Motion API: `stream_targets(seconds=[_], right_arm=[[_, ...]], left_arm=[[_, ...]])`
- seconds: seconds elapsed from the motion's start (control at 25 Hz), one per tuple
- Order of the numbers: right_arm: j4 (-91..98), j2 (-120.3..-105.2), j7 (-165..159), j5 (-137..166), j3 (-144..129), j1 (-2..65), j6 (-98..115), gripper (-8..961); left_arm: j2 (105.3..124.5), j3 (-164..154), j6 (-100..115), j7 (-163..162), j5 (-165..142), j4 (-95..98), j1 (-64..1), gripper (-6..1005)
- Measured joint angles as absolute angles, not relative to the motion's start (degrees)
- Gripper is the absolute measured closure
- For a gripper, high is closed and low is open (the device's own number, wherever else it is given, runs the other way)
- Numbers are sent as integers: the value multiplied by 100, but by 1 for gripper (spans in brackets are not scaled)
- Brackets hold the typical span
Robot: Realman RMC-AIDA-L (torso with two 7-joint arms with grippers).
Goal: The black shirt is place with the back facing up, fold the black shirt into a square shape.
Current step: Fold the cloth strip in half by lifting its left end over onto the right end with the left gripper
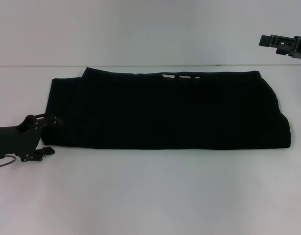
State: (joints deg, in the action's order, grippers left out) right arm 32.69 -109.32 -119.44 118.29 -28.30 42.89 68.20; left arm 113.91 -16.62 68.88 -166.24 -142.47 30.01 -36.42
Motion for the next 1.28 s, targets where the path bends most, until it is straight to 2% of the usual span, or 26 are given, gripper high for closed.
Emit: stream_targets(seconds=[1.28], right_arm=[[3269,-10923,-11954,11830,-2830,4289,6857,76]], left_arm=[[11364,-1783,6589,-16344,-14247,2958,-3753,110]])
